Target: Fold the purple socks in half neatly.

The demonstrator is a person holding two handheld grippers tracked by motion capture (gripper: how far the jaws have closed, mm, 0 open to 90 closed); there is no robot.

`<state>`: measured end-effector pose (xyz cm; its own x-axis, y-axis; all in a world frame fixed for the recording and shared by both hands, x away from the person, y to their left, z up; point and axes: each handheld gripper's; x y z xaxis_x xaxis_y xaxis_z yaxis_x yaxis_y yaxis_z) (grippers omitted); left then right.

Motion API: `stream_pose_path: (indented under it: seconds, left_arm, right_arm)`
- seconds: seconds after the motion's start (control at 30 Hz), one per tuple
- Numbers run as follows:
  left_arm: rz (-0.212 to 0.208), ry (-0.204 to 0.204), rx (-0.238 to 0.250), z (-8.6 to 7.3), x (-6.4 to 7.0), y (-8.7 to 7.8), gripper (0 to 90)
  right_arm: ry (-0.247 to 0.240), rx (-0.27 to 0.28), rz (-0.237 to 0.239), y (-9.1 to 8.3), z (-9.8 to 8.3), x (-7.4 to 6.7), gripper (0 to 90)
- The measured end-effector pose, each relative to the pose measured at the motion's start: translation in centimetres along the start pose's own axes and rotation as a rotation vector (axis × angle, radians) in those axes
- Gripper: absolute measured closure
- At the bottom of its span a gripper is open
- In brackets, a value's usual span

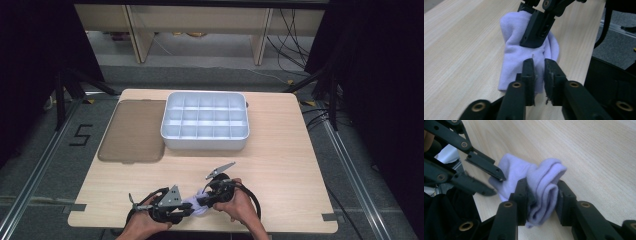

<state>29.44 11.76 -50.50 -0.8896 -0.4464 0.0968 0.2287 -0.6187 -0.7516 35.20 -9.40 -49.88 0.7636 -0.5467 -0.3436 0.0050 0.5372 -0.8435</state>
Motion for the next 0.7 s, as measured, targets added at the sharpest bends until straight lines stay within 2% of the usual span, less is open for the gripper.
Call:
stream_pose_path:
  seconds: [0.03, 0.07, 0.2, 0.23, 0.3, 0.33, 0.37, 0.4, 0.47, 0.5, 0.53, 0.57, 0.6, 0.63, 0.7]
  left_arm:
    - [0.012, 0.012, -0.008, 0.0, 0.0, -0.2, 66.5]
    - [0.017, 0.017, 0.004, 0.0, 0.0, -0.3, 63.2]
    - [0.019, -0.015, 0.0, -0.4, -0.5, -0.9, 52.1]
    - [0.03, -0.028, -0.019, -0.5, -0.8, -1.1, 49.6]
    - [0.039, -0.058, -0.009, -0.8, -1.3, -1.5, 45.9]
    - [0.046, -0.061, -0.004, -1.0, -1.7, -1.8, 44.7]
    - [0.052, -0.071, -0.004, -1.1, -1.8, -2.0, 43.6]
    - [0.06, -0.078, 0.0, -1.2, -2.0, -2.2, 42.9]
    - [0.09, -0.074, -0.007, -1.7, -2.4, -2.9, 41.7]
    - [0.099, -0.064, -0.013, -1.9, -2.6, -3.2, 41.0]
    - [0.116, -0.082, -0.013, -2.2, -2.7, -3.4, 40.5]
    - [0.123, -0.085, -0.014, -2.5, -2.8, -3.6, 40.1]
    - [0.132, -0.098, -0.011, -2.9, -3.0, -3.8, 39.6]
    - [0.145, -0.089, -0.023, -3.1, -3.2, -4.0, 38.7]
    - [0.163, -0.105, -0.026, -3.6, -3.5, -4.3, 37.4]
  right_arm:
    - [0.008, 0.002, 0.001, 0.0, -0.1, -0.1, 68.1]
    - [-0.011, 0.014, -0.006, 0.0, -0.1, -0.1, 68.3]
    - [-0.037, 0.016, -0.021, -0.1, -0.1, -0.4, 68.6]
    - [-0.048, 0.015, -0.026, -0.1, -0.1, -0.3, 68.7]
    - [-0.041, 0.01, -0.032, -0.1, -0.1, -0.4, 68.7]
    - [-0.043, 0.014, -0.031, -0.1, -0.1, -0.5, 68.7]
    - [-0.047, 0.013, -0.055, -0.1, -0.1, -0.6, 68.7]
    - [-0.053, 0.014, -0.048, -0.1, -0.1, -0.7, 68.7]
    - [-0.076, 0.013, -0.045, -0.1, 0.0, -0.7, 68.7]
    - [-0.061, 0.01, -0.051, -0.1, 0.0, -0.9, 68.7]
    - [-0.088, 0.015, -0.051, 0.0, 0.0, -0.8, 68.7]
    - [-0.093, 0.016, -0.053, 0.0, 0.0, -0.8, 68.8]
    - [-0.093, 0.015, -0.055, 0.0, 0.0, -0.9, 68.8]
    - [-0.09, 0.017, -0.074, -0.1, 0.0, -0.9, 68.7]
    - [-0.082, 0.013, -0.075, -0.1, 0.0, -1.0, 68.7]
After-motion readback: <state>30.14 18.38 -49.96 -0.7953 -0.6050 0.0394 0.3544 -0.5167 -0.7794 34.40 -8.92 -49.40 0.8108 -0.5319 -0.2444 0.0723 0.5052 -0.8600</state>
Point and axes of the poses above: each handheld gripper's, and its own axes: y roughly forward along the jaws, z roughly out of its top, x roughly to its right, and after that the axes turned 8 degrees about -x, right-handed
